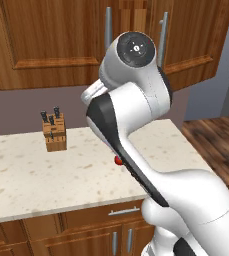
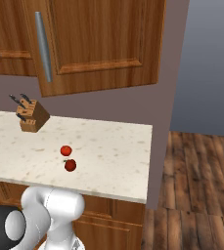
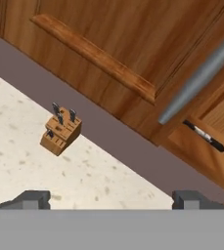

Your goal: Pick the pan from the cabinet and place it on the stove. Then turn on the stove burner for the pan.

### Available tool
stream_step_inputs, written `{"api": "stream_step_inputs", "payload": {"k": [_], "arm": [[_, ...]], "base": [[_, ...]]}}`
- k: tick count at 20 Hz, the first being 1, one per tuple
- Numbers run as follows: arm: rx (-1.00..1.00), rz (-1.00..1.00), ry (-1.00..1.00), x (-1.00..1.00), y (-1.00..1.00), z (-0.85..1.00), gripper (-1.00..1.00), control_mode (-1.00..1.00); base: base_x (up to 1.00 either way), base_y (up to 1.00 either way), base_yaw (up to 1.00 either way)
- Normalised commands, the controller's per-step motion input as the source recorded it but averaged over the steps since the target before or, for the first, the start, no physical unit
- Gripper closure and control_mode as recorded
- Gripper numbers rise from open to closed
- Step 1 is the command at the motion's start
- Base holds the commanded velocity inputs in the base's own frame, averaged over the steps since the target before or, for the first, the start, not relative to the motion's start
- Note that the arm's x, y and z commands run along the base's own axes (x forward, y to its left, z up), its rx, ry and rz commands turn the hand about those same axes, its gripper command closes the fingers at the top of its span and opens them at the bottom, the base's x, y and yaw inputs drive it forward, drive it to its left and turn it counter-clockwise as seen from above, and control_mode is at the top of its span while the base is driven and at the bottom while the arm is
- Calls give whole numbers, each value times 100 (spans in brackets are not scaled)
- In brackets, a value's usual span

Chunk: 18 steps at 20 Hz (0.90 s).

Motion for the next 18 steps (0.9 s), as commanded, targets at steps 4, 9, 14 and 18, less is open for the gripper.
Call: {"api": "stream_step_inputs", "payload": {"k": [4,9,14,18], "arm": [[-7,4,-2,60,-4,-15,-100,-100],[-9,4,-2,14,-6,-28,-100,-100],[-9,0,0,25,-7,-21,-100,-100],[-14,0,0,34,-5,-4,-100,-100]], "base": [[0,0,0],[0,0,0],[0,0,0],[0,0,0]]}}
